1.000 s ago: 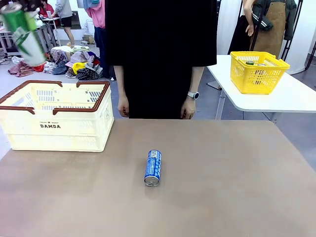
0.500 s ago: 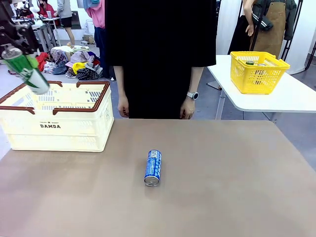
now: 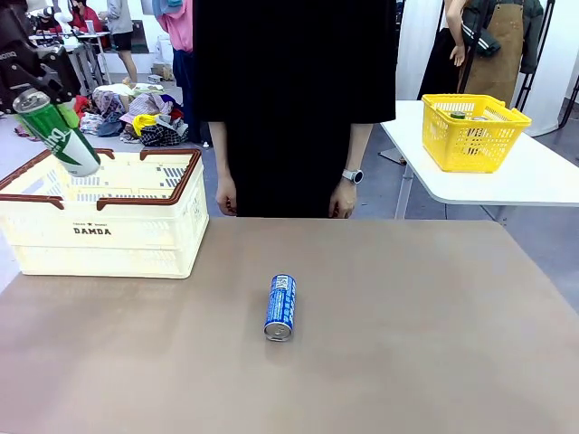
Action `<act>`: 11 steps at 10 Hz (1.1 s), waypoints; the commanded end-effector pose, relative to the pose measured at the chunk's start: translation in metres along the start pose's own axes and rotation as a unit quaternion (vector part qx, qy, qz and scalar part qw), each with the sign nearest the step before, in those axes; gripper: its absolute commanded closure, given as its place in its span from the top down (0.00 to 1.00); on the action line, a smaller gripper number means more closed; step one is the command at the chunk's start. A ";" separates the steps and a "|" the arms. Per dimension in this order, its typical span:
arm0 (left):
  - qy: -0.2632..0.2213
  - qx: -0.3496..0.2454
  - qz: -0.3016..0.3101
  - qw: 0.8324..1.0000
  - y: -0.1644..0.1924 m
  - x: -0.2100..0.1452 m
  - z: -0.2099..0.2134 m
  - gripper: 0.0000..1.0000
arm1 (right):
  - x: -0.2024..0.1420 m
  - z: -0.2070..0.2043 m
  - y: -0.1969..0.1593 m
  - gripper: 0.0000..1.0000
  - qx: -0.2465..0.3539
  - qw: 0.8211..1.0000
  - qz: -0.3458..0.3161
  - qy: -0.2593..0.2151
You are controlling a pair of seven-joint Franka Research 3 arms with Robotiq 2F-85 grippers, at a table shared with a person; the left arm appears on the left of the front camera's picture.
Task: Place the drinks into the Shopping basket.
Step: Pick up one drink and place it into the Shopping basket.
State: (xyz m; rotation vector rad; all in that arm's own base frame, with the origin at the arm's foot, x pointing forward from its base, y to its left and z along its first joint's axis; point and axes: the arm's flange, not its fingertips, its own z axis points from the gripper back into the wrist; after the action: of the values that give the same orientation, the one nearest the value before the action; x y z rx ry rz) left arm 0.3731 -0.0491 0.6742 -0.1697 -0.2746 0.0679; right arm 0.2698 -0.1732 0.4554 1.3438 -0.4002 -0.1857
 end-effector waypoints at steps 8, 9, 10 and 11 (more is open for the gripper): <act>0.056 -0.003 -0.003 0.998 0.081 0.144 -0.087 0.00 | 0.002 0.000 0.002 1.00 0.010 1.000 0.007 -0.004; 0.041 0.017 0.006 0.999 0.092 0.152 -0.109 0.00 | 0.002 0.000 0.002 1.00 0.010 1.000 0.007 -0.004; 0.051 0.017 0.006 0.999 0.101 0.159 -0.130 0.00 | 0.002 0.000 0.002 1.00 0.010 1.000 0.007 -0.004; 0.068 0.015 -0.004 0.998 0.104 0.163 -0.152 0.00 | 0.002 0.000 0.002 1.00 0.010 1.000 0.007 -0.004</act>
State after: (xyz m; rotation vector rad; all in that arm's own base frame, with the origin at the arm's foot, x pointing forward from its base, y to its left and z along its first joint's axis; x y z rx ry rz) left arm 0.5629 0.0430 0.5595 -0.1496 -0.1387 0.0874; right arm 0.2698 -0.1731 0.4554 1.3437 -0.4000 -0.1856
